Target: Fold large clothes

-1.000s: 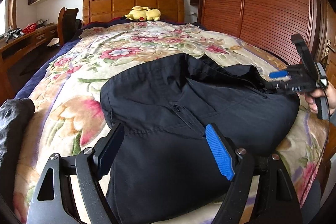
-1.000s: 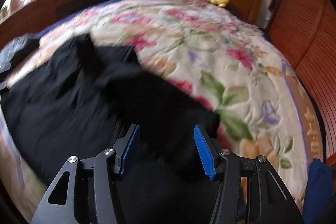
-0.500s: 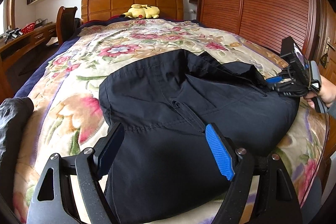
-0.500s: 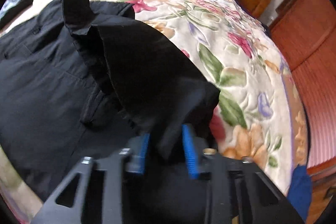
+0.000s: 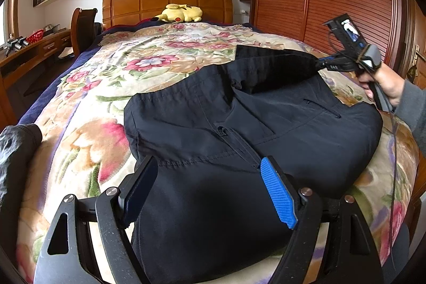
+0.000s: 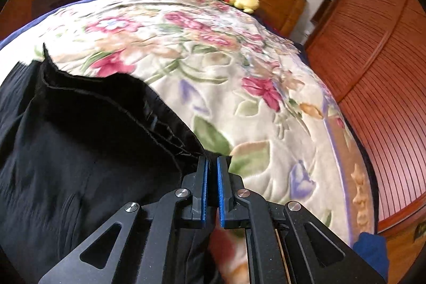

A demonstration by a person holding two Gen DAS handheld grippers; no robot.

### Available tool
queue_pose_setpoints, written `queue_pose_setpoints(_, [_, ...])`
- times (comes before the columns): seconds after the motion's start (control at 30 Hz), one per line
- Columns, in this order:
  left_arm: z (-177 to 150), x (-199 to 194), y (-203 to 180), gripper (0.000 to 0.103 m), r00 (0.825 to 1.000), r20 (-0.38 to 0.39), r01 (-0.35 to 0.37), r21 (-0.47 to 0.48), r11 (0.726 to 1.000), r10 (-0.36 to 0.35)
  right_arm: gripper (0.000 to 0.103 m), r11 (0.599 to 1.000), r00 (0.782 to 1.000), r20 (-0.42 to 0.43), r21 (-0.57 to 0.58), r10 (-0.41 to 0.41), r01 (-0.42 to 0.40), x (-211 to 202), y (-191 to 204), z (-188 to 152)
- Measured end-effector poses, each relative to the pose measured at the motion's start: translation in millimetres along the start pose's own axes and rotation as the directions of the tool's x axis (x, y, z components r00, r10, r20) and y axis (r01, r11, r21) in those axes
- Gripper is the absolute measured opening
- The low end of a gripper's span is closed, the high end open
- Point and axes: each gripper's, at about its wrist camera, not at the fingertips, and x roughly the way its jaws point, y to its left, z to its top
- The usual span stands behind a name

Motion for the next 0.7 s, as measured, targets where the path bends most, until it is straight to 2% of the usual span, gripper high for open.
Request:
queue_pose_setpoints(0.27, [-1, 1, 2, 0.081, 1.000, -0.003, 0.004, -0.004, 1.000, -0.004, 0.005, 0.989, 0.992, -0.091, 0.115, -0.081, 0.092, 31, -14, 16])
queue_pose_setpoints(0.33, [-2, 1, 1, 0.081, 1.000, -0.005, 0.004, -0.003, 1.000, -0.004, 0.008, 0.988, 0.993, -0.108, 0.139, -0.056, 0.071, 34, -13, 19])
queue_pose_setpoints(0.4, [-2, 1, 2, 0.081, 1.000, -0.006, 0.005, -0.004, 1.000, -0.005, 0.035, 0.985, 0.991, -0.117, 0.153, -0.061, 0.079, 28, -11, 22])
queue_pose_setpoints(0.47, [-3, 2, 2, 0.081, 1.000, -0.009, 0.006, -0.006, 1.000, -0.006, 0.053, 0.985, 0.995, -0.096, 0.162, -0.036, 0.051, 16, -11, 18])
queue_pose_setpoints(0.53, [-3, 2, 3, 0.081, 1.000, -0.015, 0.007, -0.007, 1.000, -0.007, 0.056, 0.987, 0.998, -0.064, 0.156, -0.025, 0.035, -3, -6, 9])
queue_pose_setpoints(0.7, [-6, 5, 2, 0.081, 0.999, -0.041, 0.000, 0.003, 1.000, 0.000, 0.056, 0.986, 0.995, 0.015, 0.131, 0.102, -0.103, -57, 15, -41])
